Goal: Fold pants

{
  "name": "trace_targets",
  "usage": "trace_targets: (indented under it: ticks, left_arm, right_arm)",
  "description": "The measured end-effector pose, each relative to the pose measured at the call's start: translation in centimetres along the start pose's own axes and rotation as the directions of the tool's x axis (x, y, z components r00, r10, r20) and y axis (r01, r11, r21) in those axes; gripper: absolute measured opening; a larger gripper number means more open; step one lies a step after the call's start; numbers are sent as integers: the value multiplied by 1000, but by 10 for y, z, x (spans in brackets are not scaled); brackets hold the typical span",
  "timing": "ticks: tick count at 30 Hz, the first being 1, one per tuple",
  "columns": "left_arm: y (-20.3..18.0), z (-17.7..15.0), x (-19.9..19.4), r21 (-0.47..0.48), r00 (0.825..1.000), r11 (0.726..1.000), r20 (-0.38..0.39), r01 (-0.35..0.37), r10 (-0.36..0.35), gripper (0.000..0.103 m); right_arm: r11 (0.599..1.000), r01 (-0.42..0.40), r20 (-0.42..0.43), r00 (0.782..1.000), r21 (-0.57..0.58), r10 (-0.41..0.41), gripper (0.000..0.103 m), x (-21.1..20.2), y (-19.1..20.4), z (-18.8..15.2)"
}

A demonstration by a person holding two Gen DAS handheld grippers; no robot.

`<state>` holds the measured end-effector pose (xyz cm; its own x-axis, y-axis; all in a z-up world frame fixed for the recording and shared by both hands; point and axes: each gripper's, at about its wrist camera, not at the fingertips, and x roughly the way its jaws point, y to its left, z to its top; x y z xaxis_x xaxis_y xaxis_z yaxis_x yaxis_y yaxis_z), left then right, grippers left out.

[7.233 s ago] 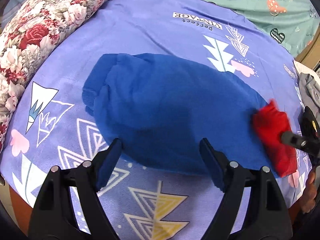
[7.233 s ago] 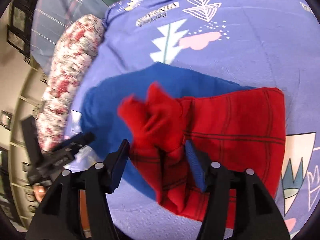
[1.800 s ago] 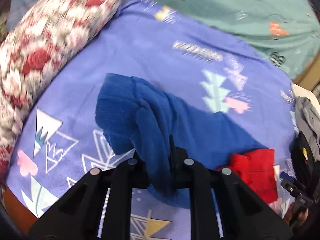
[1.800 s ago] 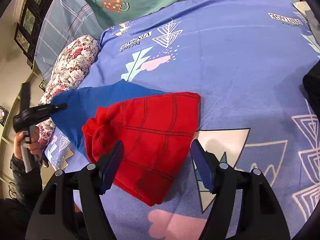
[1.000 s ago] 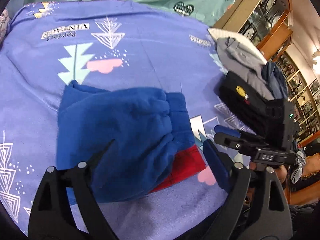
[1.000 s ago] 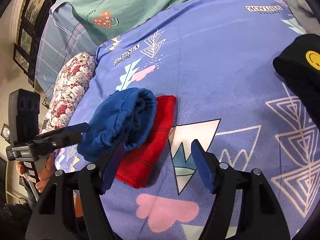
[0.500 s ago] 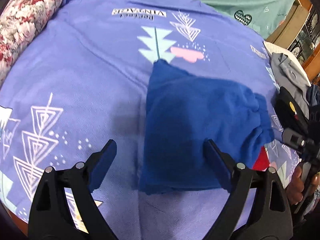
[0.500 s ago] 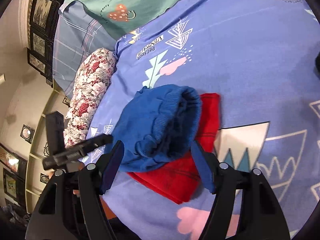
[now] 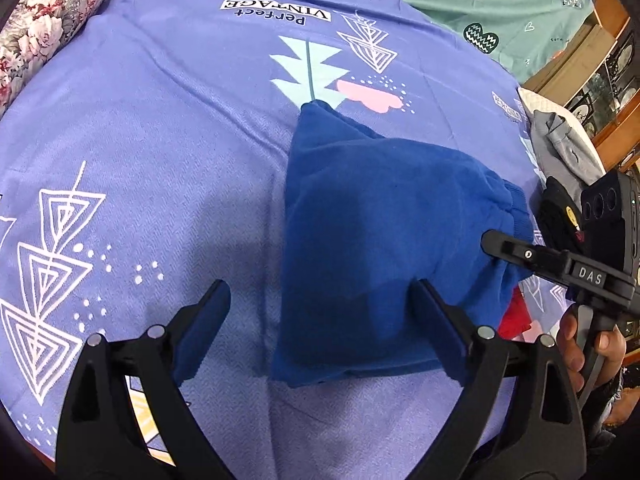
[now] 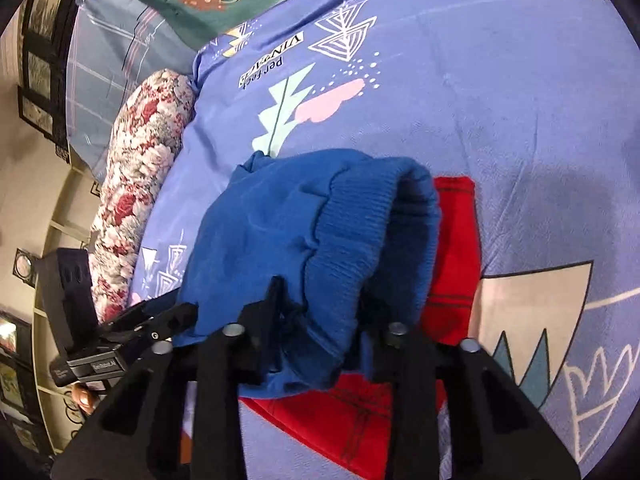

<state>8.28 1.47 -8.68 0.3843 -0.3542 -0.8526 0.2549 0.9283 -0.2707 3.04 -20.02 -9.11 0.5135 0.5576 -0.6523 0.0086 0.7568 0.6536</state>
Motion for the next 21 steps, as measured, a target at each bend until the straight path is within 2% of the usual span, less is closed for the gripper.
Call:
trace_targets:
  ticks: [4, 8, 10, 11, 12, 13, 14, 15, 16, 17, 18, 21]
  left_arm:
    - [7, 3, -12, -25, 999, 1000, 32, 2, -1, 93]
    - [7, 3, -20, -33, 999, 999, 45, 6, -4, 93]
    - [4, 2, -22, -19, 999, 1000, 52, 10, -9, 93]
    - [3, 1, -21, -10, 999, 1000, 51, 7, -6, 93]
    - [1, 1, -17, 0, 999, 1000, 41, -2, 2, 93]
    - [0, 0, -12, 2, 1000, 1000, 28, -12, 12, 93]
    - [0, -1, -5, -4, 1000, 1000, 7, -26, 26, 93]
    - [0, -1, -2, -10, 1000, 1000, -1, -24, 24, 93]
    - [1, -2, 0, -16, 1000, 1000, -4, -18, 18, 93]
    - [1, -3, 0, -21, 1000, 1000, -2, -13, 13, 94]
    - [2, -4, 0, -24, 1000, 1000, -1, -12, 12, 95]
    - [5, -4, 1, -34, 1000, 999, -8, -9, 9, 96]
  right_arm:
    - [994, -107, 41, 993, -9, 107, 15, -26, 18, 5]
    - [979, -198, 97, 975, -50, 202, 14, -58, 35, 2]
    - [983, -168, 87, 981, -69, 173, 14, -60, 34, -1]
    - [989, -119, 72, 990, -84, 125, 16, -55, 32, -2]
    - [995, -55, 60, 996, -89, 60, 18, -49, 26, -4]
    - [997, 40, 46, 998, -65, -37, 29, -39, 16, -6]
    - [994, 94, 40, 995, -50, -92, 41, -34, 10, -9]
    - [991, 125, 41, 992, -40, -123, 43, -32, 3, -11]
    - [993, 114, 48, 993, -41, -112, 46, -33, -1, -13]
    - [994, 101, 54, 994, -45, -99, 55, -35, -2, -15]
    - [995, 79, 59, 995, -62, -75, 58, -37, -2, -16]
    - [993, 53, 36, 998, -106, -50, 61, -30, 4, -17]
